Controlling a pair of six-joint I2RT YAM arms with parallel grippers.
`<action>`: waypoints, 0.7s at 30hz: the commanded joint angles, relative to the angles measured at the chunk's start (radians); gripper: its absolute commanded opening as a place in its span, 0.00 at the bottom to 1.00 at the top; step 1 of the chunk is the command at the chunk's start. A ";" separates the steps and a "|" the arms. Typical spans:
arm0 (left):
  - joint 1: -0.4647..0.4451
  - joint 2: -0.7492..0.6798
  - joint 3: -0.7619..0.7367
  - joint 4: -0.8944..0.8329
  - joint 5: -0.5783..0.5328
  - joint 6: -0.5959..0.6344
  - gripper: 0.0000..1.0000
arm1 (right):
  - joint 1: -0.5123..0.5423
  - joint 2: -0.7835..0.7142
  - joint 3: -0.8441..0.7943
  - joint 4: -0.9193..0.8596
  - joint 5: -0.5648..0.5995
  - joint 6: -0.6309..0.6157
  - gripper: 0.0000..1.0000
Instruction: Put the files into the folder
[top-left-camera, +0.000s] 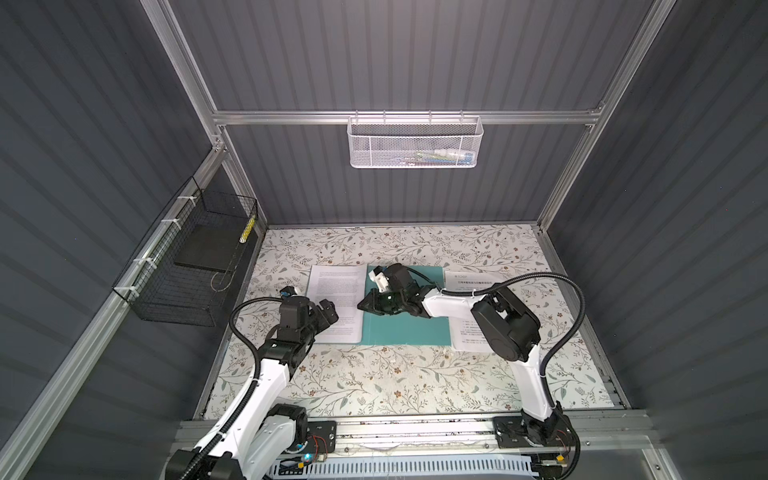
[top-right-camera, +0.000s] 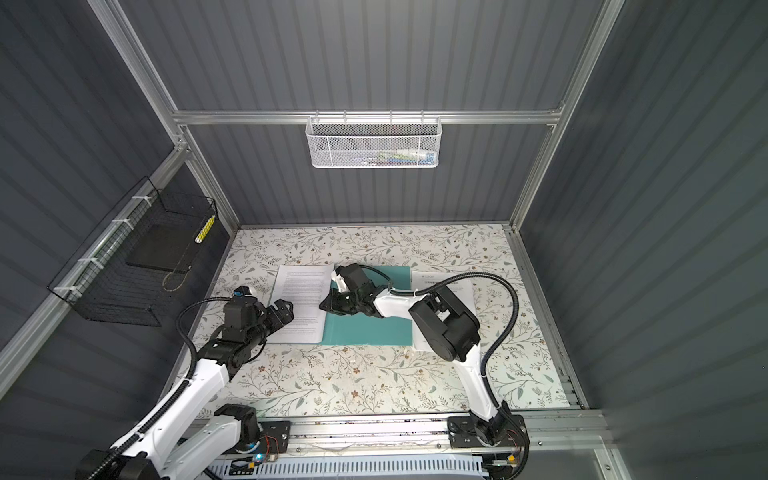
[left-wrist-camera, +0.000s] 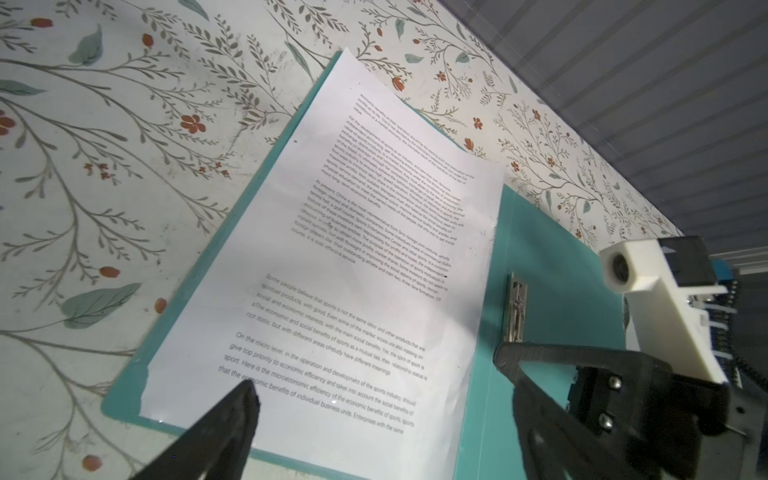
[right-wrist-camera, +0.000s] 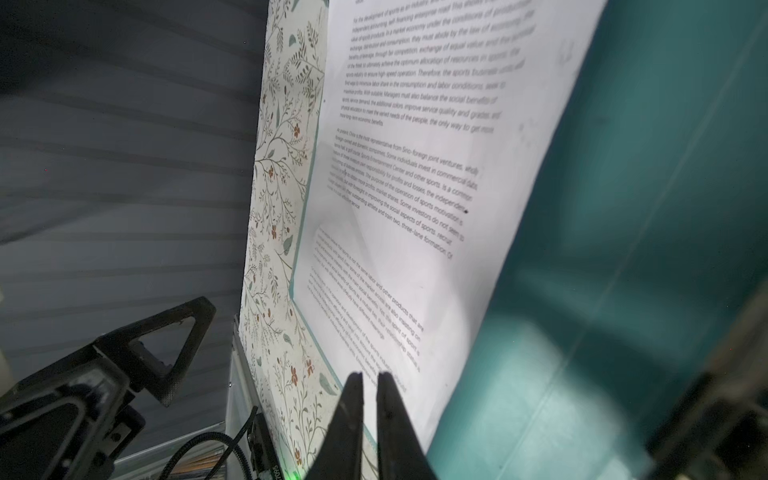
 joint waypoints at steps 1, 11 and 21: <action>0.007 0.011 -0.027 0.006 -0.033 0.024 0.96 | 0.004 0.005 0.026 0.026 -0.055 0.031 0.12; 0.007 0.086 -0.063 0.109 -0.010 0.026 0.96 | -0.004 0.074 0.048 -0.034 -0.050 0.017 0.09; 0.007 0.118 -0.050 0.153 0.044 0.044 0.96 | -0.027 0.092 0.067 -0.122 -0.040 -0.029 0.08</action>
